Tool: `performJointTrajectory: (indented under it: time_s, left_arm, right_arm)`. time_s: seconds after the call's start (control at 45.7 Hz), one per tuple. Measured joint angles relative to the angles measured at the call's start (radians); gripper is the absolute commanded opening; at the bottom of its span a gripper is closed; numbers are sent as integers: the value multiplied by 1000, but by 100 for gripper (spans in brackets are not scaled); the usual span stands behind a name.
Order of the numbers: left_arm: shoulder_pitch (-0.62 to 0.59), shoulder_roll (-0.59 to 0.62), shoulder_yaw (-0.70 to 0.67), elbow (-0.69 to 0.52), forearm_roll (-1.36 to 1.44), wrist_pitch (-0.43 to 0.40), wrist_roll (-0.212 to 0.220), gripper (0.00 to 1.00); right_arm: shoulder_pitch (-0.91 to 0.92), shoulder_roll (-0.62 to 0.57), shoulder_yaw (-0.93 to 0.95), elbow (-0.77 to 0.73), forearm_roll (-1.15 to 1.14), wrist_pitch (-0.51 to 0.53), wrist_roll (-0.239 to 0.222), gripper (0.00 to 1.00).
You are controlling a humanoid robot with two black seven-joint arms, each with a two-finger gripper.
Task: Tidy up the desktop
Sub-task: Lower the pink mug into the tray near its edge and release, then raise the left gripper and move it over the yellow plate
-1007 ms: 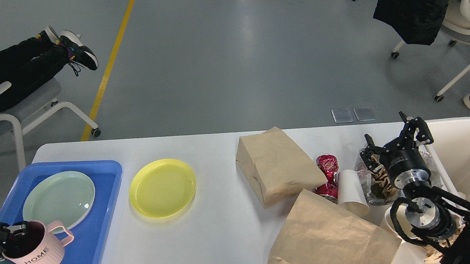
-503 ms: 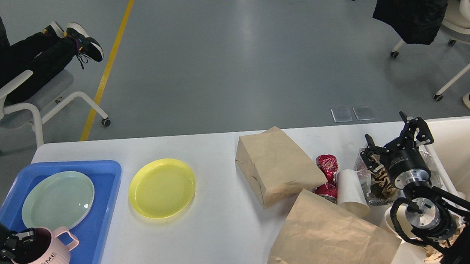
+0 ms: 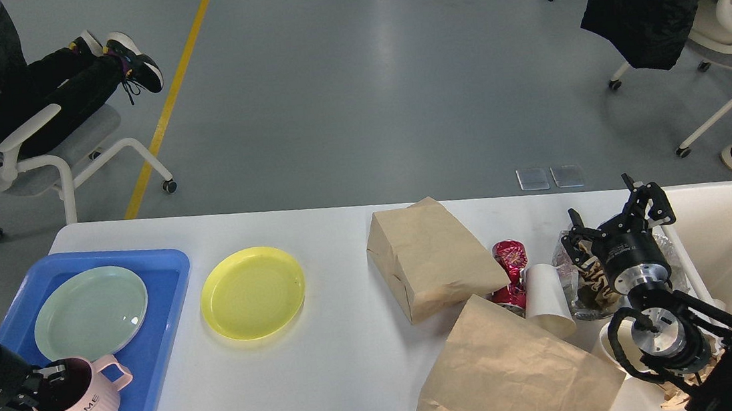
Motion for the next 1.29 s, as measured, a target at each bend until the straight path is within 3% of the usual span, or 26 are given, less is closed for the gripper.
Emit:
performJointTrajectory:
  time_s: [0.175,0.219,0.241,0.306,0.438,0.569,0.744,0.897,1.094,1.291]
  left_arm:
    - [1,1,-5,-32,-3,39,3,9]
    - [1,1,-6,-33,-3,44,3,20]
    - [1,1,-6,-34,-3,49,3,36]
    - [1,1,-6,-34,-3,64,5,70]
    - [2,0,-5,-35,-5,105,-8,86]
    - [3,-10,-4,-38,-5,109,-10,94]
    - [-17,-8,7,-53,-5,97,-6,96]
    - [-109,7,54,-84,-5,15,-2,96]
    - [-330,10,226,-174,-58,-50,-5,95]
    - [-716,-19,507,-366,-165,-54,-8,96]
  right_arm:
    - [0,0,0,0,0,0,0,100]
    - [0,0,0,0,0,0,0,100]
    - [0,0,0,0,0,0,0,100]
    - [0,0,0,0,0,0,0,100]
    - [0,0,0,0,0,0,0,100]
    - [0,0,0,0,0,0,0,100]
    - [0,0,0,0,0,0,0,100]
    - [0,0,0,0,0,0,0,100]
    - [0,0,0,0,0,0,0,100]
    - [0,0,0,0,0,0,0,100]
